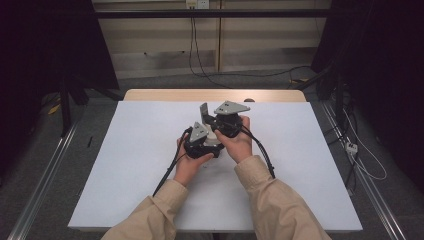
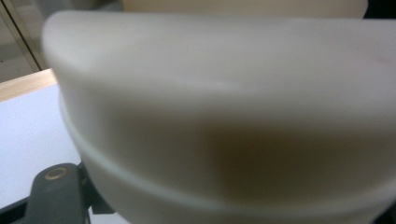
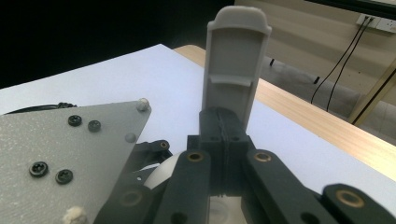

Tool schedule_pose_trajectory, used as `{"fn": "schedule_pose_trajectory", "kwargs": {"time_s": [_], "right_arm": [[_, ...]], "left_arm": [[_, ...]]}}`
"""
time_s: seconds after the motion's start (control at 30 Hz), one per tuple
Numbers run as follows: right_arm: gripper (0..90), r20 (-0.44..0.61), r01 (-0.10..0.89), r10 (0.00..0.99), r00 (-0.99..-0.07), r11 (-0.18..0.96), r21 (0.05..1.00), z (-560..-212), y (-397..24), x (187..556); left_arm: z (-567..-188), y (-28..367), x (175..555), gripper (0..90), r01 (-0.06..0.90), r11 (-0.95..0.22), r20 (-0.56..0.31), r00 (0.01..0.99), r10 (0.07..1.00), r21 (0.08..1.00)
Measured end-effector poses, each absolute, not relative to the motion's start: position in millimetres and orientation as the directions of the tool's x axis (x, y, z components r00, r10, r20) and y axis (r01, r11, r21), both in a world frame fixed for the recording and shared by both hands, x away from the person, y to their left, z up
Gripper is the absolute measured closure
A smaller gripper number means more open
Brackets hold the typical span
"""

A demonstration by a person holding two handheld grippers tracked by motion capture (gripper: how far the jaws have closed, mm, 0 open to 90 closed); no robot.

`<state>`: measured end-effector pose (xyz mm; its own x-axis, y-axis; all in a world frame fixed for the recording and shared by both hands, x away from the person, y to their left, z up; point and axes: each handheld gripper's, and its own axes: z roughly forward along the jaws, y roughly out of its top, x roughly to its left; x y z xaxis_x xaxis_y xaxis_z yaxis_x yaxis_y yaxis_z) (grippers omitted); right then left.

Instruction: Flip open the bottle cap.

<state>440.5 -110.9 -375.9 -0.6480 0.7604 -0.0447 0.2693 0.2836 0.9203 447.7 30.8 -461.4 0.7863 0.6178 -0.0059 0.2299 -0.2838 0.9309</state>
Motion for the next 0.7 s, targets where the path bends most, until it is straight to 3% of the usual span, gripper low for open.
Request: {"fn": "schedule_pose_trajectory", "kwargs": {"time_s": [0.7], "right_arm": [[90.0, -0.040, 0.273, 0.761, -0.648, 0.281, 0.920, -375.1, -110.1, 445.1]], "left_arm": [[-461.5, 30.5, 447.9, 18.8, 0.229, -0.287, -0.005, 0.790, 0.613, 0.930]]}}
